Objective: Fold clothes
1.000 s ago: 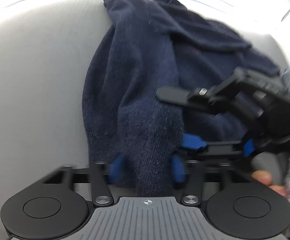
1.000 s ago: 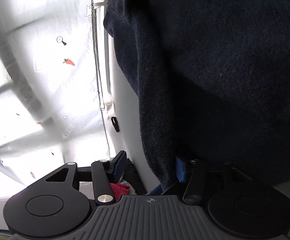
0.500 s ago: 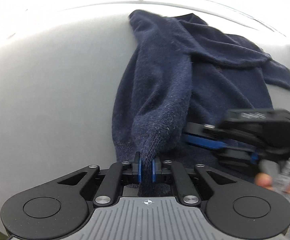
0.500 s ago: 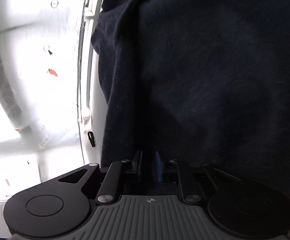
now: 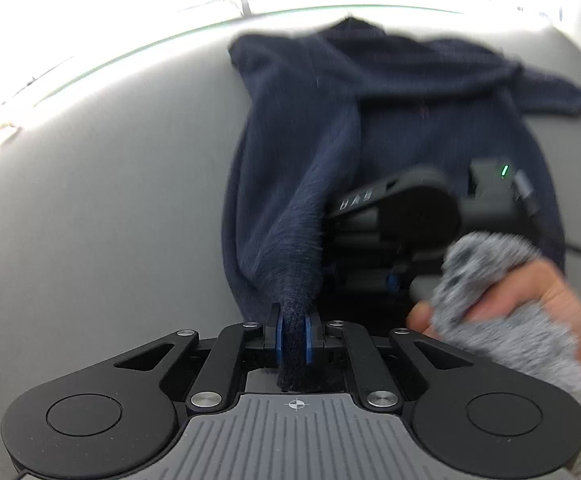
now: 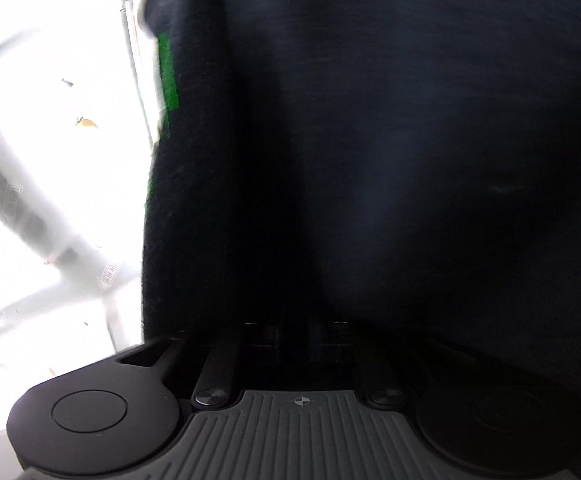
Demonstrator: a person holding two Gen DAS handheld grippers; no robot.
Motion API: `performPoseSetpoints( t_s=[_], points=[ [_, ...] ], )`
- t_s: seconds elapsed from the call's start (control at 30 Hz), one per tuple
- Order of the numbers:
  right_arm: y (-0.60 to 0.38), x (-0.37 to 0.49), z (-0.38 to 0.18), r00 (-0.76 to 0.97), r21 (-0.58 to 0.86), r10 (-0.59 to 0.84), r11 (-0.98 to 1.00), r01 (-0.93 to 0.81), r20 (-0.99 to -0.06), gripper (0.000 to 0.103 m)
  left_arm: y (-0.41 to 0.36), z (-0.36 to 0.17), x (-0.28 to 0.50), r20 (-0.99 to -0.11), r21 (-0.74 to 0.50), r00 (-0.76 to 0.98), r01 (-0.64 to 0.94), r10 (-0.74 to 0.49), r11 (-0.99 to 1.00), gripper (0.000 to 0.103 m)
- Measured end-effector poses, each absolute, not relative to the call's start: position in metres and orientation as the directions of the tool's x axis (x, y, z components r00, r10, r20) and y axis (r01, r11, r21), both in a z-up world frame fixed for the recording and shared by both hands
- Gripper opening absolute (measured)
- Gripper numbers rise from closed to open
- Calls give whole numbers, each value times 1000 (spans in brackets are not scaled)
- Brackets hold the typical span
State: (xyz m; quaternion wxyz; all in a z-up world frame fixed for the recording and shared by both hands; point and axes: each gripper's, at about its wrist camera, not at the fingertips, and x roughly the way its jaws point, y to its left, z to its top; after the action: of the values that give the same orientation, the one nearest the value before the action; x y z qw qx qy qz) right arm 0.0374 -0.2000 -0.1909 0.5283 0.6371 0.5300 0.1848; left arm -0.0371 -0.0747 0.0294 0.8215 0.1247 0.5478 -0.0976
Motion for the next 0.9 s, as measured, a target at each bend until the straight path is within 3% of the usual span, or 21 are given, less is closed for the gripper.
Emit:
performPoseSetpoints(
  t_s=[0.07,0.2,0.4,0.67,0.9],
  points=[
    [-202,34,-185,342,860,874,148,489,-345,12,-78,27,-41,-927,102,373,324,-28,940,17],
    [-227,16,-177,384,835,848,117,537,-366,39,-81,29,-43,-927,97,373,338,-38,936,17],
    [-247,0,-164,444,831,798,124,542,-409,41,-76,29,-46,-935,75,352,327,-48,942,17],
    [-176,33,-174,375,841,867,87,533,-328,40,-75,32,-48,-910,165,414,333,13,929,18],
    [-200,9,-177,438,820,846,-1,573,-304,42,-70,30,-44,-924,106,381,328,-29,939,18]
  ],
)
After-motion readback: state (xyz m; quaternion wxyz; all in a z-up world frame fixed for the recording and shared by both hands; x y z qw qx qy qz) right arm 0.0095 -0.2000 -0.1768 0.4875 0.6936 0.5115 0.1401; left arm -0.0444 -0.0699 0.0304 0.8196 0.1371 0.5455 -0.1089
